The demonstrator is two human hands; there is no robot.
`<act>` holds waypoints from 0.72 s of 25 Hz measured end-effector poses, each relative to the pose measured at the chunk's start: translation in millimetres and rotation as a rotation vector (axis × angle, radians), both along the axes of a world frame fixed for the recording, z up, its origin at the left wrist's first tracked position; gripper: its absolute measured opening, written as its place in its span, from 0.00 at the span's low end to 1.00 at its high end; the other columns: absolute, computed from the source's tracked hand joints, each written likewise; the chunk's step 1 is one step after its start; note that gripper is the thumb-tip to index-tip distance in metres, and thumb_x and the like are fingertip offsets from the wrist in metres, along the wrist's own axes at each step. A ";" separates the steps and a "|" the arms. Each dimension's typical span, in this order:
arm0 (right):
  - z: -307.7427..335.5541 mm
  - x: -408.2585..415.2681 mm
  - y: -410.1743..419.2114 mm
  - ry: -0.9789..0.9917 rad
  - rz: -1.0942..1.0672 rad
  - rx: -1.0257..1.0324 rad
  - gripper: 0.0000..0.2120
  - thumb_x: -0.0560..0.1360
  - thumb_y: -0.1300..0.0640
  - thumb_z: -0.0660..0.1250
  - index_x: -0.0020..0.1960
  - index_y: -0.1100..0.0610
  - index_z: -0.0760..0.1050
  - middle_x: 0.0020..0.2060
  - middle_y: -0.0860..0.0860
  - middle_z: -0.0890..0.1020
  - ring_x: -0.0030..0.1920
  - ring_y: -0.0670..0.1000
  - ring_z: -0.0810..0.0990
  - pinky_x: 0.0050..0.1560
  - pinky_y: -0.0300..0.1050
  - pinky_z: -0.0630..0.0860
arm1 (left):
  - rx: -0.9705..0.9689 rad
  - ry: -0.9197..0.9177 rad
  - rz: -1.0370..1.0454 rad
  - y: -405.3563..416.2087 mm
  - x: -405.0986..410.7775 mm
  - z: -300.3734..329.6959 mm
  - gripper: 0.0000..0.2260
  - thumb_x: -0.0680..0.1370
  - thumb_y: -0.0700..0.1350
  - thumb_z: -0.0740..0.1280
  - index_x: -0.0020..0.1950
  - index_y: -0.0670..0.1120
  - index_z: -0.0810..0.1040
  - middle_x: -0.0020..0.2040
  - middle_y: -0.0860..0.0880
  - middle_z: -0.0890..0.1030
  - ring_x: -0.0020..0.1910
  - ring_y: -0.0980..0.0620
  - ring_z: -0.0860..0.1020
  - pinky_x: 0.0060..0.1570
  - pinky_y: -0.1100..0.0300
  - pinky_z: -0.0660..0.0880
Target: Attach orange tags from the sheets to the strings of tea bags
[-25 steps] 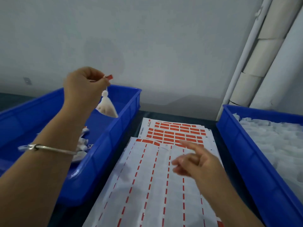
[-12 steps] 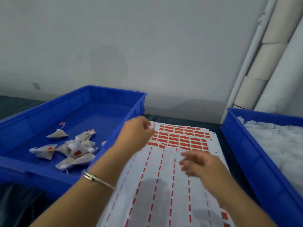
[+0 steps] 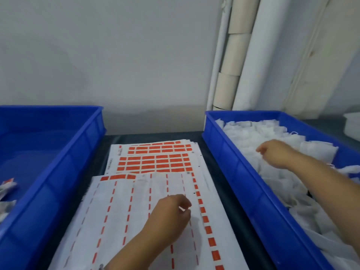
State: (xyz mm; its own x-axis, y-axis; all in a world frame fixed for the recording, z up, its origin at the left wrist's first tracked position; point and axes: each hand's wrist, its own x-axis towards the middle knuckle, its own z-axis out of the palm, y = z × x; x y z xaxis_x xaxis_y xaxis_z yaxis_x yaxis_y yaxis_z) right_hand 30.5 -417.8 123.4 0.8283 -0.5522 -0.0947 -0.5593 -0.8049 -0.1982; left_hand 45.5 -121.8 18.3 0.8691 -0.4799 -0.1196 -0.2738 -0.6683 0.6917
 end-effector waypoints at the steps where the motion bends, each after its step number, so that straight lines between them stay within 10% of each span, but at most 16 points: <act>1: -13.8 0.0 -8.4 0.079 0.060 0.061 0.22 0.76 0.64 0.64 0.70 0.55 0.69 0.67 0.54 0.72 0.63 0.54 0.73 0.61 0.46 0.69 | 0.004 -0.008 0.002 -3.4 1.4 -2.8 0.09 0.77 0.50 0.65 0.57 0.57 0.77 0.56 0.59 0.78 0.43 0.61 0.75 0.51 0.66 0.75; 7: -52.0 11.4 -23.5 -0.096 0.098 0.313 0.13 0.73 0.62 0.68 0.57 0.57 0.76 0.42 0.53 0.81 0.32 0.50 0.79 0.31 0.38 0.73 | 0.016 -0.046 0.001 -16.3 9.1 -20.3 0.09 0.78 0.49 0.63 0.58 0.54 0.77 0.57 0.59 0.78 0.42 0.62 0.74 0.50 0.72 0.71; 12: -33.1 8.8 -28.7 -0.278 0.040 0.290 0.07 0.67 0.55 0.76 0.35 0.54 0.79 0.32 0.49 0.81 0.36 0.50 0.78 0.32 0.37 0.71 | -0.016 -0.061 0.025 -17.9 13.8 -27.1 0.04 0.78 0.48 0.64 0.51 0.56 0.76 0.48 0.61 0.74 0.37 0.65 0.72 0.32 0.81 0.65; 18: -2.0 -2.4 -12.7 -0.391 -0.008 0.239 0.06 0.70 0.55 0.73 0.37 0.55 0.78 0.36 0.51 0.83 0.36 0.48 0.79 0.33 0.39 0.71 | -0.059 -0.063 -0.009 -13.7 12.0 -22.0 0.06 0.78 0.47 0.63 0.53 0.54 0.77 0.49 0.61 0.75 0.39 0.65 0.72 0.33 0.81 0.65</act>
State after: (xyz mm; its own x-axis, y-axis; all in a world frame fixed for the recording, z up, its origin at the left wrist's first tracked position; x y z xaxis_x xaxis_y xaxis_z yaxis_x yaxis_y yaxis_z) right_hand 28.1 -430.4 121.4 0.8229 -0.5595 0.0988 -0.4115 -0.7068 -0.5754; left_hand 57.5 -135.6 -3.7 0.8699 -0.4919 -0.0357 -0.3237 -0.6240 0.7112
